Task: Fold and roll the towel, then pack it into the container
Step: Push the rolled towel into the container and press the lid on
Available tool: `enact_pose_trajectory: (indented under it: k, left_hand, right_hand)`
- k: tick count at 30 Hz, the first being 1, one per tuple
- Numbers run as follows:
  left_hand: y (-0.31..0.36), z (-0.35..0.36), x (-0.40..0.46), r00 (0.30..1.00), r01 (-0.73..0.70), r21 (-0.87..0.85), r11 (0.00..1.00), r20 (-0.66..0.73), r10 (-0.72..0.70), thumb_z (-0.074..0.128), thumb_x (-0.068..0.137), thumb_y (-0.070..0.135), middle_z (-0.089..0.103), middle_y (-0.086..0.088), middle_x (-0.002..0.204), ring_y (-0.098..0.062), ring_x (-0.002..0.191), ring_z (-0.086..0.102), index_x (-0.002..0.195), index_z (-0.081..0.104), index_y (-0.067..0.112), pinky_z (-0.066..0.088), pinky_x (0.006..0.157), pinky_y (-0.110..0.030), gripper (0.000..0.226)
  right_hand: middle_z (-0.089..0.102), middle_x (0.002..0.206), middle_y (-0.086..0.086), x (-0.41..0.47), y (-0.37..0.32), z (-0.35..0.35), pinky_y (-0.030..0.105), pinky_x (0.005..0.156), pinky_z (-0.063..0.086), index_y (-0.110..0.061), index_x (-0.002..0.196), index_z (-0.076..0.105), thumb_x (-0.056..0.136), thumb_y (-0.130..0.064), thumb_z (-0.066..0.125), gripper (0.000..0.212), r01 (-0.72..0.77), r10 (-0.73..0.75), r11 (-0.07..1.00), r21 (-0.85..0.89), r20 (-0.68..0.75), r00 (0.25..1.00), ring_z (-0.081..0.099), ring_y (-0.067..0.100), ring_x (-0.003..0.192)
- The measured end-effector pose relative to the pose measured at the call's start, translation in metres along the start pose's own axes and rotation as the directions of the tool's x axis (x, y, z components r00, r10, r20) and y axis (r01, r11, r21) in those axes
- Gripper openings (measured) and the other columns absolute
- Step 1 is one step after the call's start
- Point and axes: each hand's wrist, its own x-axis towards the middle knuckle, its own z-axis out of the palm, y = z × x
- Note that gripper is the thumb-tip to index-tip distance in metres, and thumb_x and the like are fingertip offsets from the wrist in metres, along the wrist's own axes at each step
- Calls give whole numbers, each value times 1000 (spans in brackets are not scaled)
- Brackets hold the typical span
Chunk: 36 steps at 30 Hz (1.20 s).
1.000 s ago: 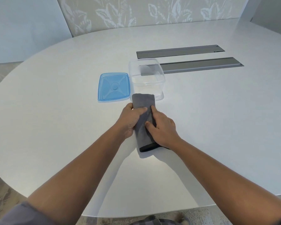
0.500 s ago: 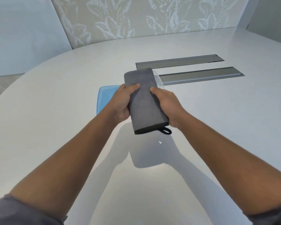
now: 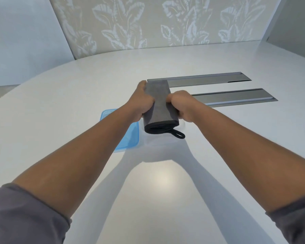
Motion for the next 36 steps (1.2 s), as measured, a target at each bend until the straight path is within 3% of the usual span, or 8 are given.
enact_pose_trajectory:
  k: [4, 7, 11, 17, 22, 25, 30, 36]
  left_hand:
    - [-8, 8, 16, 1000, -17, 401, 916, 29, 6, 43, 84, -10, 43, -7, 136, -35, 103, 59, 137, 54, 18, 45, 58, -30, 61]
    - [-12, 13, 20, 996, -61, 619, 783, 85, 11, 43, 87, -7, 24, -14, 151, -25, 81, 49, 113, 54, 10, 43, 60, -33, 33]
    - [-13, 19, 25, 980, -171, 758, 629, 196, 30, 44, 98, 0, 20, -14, 160, -22, 101, 39, 130, 52, 9, 38, 83, -28, 35]
    - [-29, 29, 45, 967, -208, 853, 478, 252, -29, 51, 101, 13, -4, -19, 167, -38, 113, 58, 162, 18, 17, 43, 84, -34, 69]
    - [-35, 35, 44, 967, -165, 878, 450, 233, -99, 47, 100, 6, -8, -21, 168, -41, 135, 48, 161, -15, 18, 43, 105, -42, 88]
    - [-37, 38, 42, 969, -188, 908, 373, 233, -78, 44, 101, 6, 0, -25, 167, -44, 143, 37, 161, -8, 7, 41, 103, -43, 80]
    - [-42, 44, 37, 979, -57, 937, 344, 120, -166, 52, 101, 17, 24, -25, 162, -38, 136, 48, 158, -21, 10, 38, 109, -42, 92]
    - [-53, 41, 49, 994, -102, 931, 351, 111, -7, 60, 94, 33, 39, -17, 154, -35, 129, 51, 160, 10, 6, 44, 100, -41, 86]
  right_hand:
    - [64, 92, 13, 15, 5, 3, 25, 52, 50, -11, 111, 54, 92, 6, 45, 27, 16, -1, 983, -185, 81, 997, 63, 24, 74]
    - [64, 108, 15, 21, 8, 6, 31, 57, 47, -22, 128, 45, 89, 8, 47, 49, 55, -21, 961, -273, 127, 992, 62, 27, 85]
    - [63, 119, 18, 28, 9, 12, 46, 78, 59, -13, 143, 42, 83, 10, 54, 65, 101, -60, 922, -374, 119, 991, 65, 33, 107]
    - [53, 102, 7, 36, 21, 21, 35, 61, 46, -23, 142, 33, 96, -1, 47, 54, 144, -86, 871, -469, 143, 986, 50, 28, 90]
    - [37, 160, 14, 35, 23, 25, 37, 97, 44, -18, 165, -7, 106, -12, 42, 76, 180, -57, 737, -652, 205, 977, 48, 35, 132]
    - [44, 155, 18, 37, 24, 28, 39, 103, 45, -11, 164, 5, 109, -14, 38, 65, 193, -72, 654, -731, 195, 978, 51, 37, 133]
    - [64, 128, 16, 39, 32, 38, 33, 77, 41, 2, 151, 35, 102, -14, 49, 53, 239, -162, 407, -882, 188, 969, 62, 33, 109]
    - [61, 101, 6, 29, 33, 29, 33, 72, 40, -10, 115, 61, 94, -8, 52, 23, 327, -453, 273, -905, 179, 873, 60, 27, 93]
